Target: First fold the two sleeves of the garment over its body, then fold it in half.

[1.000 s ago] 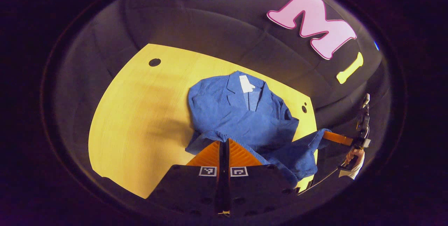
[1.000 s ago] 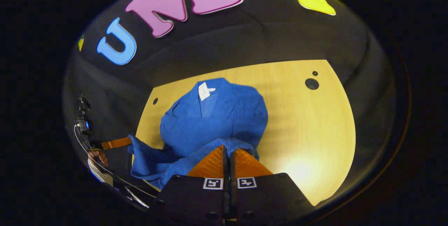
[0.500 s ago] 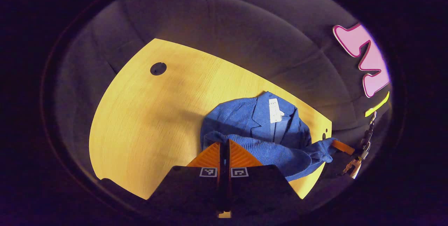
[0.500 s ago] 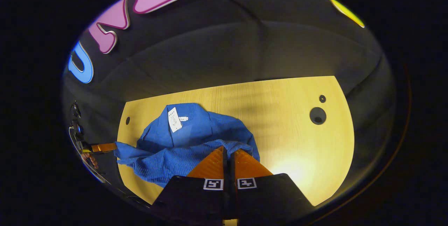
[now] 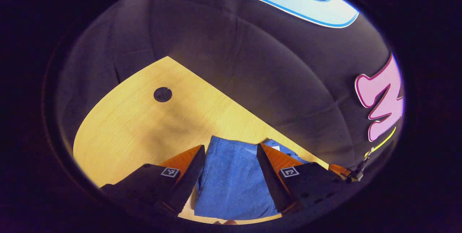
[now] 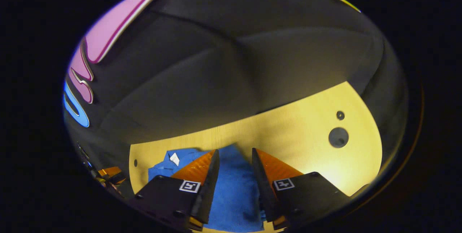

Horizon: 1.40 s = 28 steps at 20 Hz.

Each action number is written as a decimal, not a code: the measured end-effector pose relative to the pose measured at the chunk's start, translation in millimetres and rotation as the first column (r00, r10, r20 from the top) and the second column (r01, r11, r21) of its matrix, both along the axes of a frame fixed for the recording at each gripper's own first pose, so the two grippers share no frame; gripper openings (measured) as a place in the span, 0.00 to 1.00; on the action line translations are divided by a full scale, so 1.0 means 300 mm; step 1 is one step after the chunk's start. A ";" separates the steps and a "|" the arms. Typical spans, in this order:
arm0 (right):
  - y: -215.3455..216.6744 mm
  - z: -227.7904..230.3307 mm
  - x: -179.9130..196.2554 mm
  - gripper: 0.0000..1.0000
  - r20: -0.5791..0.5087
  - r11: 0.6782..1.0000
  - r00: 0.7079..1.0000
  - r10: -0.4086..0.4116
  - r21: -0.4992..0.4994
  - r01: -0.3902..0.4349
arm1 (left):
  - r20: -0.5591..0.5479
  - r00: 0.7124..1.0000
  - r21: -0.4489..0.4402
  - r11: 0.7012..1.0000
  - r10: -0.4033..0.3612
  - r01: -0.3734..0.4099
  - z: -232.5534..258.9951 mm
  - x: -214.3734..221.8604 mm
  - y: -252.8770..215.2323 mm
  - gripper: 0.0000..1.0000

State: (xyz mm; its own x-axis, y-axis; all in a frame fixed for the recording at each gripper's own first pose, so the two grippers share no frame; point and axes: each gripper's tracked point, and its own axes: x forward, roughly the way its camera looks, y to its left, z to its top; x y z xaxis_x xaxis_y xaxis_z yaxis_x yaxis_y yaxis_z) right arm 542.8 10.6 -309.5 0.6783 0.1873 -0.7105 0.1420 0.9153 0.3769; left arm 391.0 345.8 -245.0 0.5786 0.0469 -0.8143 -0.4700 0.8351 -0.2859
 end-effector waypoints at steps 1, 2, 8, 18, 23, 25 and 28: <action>-0.006 0.044 -0.014 0.48 0.029 1.000 0.999 0.015 -0.015 -0.015 | 0.019 1.000 0.020 1.000 -0.001 0.000 0.019 0.005 0.001 0.80; -0.014 0.081 -0.026 0.49 0.067 0.999 0.997 0.036 -0.044 -0.033 | 0.052 0.999 0.018 1.000 -0.013 0.012 0.040 0.019 -0.012 0.84; 0.043 0.305 -0.174 0.62 0.276 0.957 0.936 0.220 -0.248 -0.151 | 0.151 0.973 0.235 0.962 -0.175 0.137 0.254 -0.097 -0.142 0.84; 0.290 0.706 -0.605 0.98 0.454 0.909 0.802 0.388 -0.330 -0.253 | 0.313 0.851 0.581 0.794 -0.422 0.180 0.615 -0.325 -0.568 0.84; 0.350 0.861 -0.873 0.98 0.528 0.932 0.782 0.331 -0.313 -0.183 | 0.365 0.777 0.613 0.761 -0.512 0.214 0.753 -0.508 -0.729 0.84; 0.362 0.903 -0.984 0.98 0.561 0.943 0.772 0.300 -0.298 -0.149 | 0.409 0.751 0.605 0.770 -0.519 0.202 0.781 -0.604 -0.765 0.84; 0.362 0.947 -1.160 0.98 0.596 0.954 0.761 0.256 -0.281 -0.100 | 0.478 0.692 0.631 0.760 -0.541 0.158 0.841 -0.735 -0.782 0.85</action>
